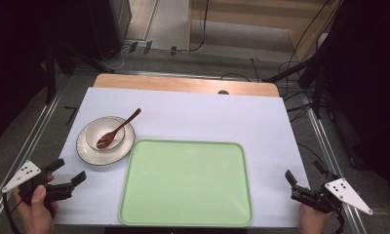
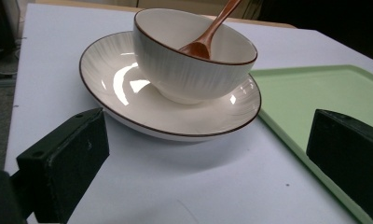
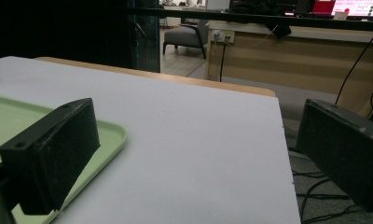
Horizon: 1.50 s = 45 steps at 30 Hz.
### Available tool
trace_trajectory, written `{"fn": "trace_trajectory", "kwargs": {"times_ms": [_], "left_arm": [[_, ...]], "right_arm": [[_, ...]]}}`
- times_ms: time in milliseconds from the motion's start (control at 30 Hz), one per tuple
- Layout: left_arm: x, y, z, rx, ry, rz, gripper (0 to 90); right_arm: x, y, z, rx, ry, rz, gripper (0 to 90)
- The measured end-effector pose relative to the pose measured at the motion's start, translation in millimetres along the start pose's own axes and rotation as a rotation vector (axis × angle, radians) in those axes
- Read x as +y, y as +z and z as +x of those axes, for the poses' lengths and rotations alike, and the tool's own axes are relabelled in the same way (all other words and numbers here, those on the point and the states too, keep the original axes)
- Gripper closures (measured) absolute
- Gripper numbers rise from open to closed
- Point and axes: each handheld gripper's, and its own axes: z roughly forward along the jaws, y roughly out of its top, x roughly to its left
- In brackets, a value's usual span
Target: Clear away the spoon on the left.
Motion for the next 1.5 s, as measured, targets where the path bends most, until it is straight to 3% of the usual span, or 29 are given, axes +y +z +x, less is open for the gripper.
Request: {"fn": "trace_trajectory", "kwargs": {"times_ms": [200,367,500,700,867,1067,1500], "left_arm": [[7.7,-2.2,-7.6,-0.012,0.008,-0.015,4.4],[22.4,-4.1,-19.5,-0.034,0.035,-0.002,0.0],[30.7,-1.4,-25.7,-0.074,0.032,0.006,0.0],[45.1,5.6,-32.5,-0.096,0.044,0.012,0.0],[61.6,17.4,-35.2,-0.126,0.036,0.022,0.0],[82.7,37.3,-45.4,-0.148,0.069,0.055,0.0],[100.2,75.7,-54.0,-0.182,0.08,0.114,0.0]], "right_arm": [[-0.3,0.4,0.6,-0.003,-0.007,0.003,0.0],[-0.5,1.0,2.2,-0.007,-0.017,0.008,0.0],[-0.4,1.3,2.5,-0.009,-0.019,0.009,0.0],[-0.2,2.3,2.8,-0.011,-0.019,0.013,0.0],[-0.3,2.4,3.5,-0.012,-0.021,0.012,0.0],[-0.2,3.0,4.4,-0.015,-0.028,0.016,0.0],[-0.2,4.5,5.8,-0.012,-0.038,0.024,0.0]]}}
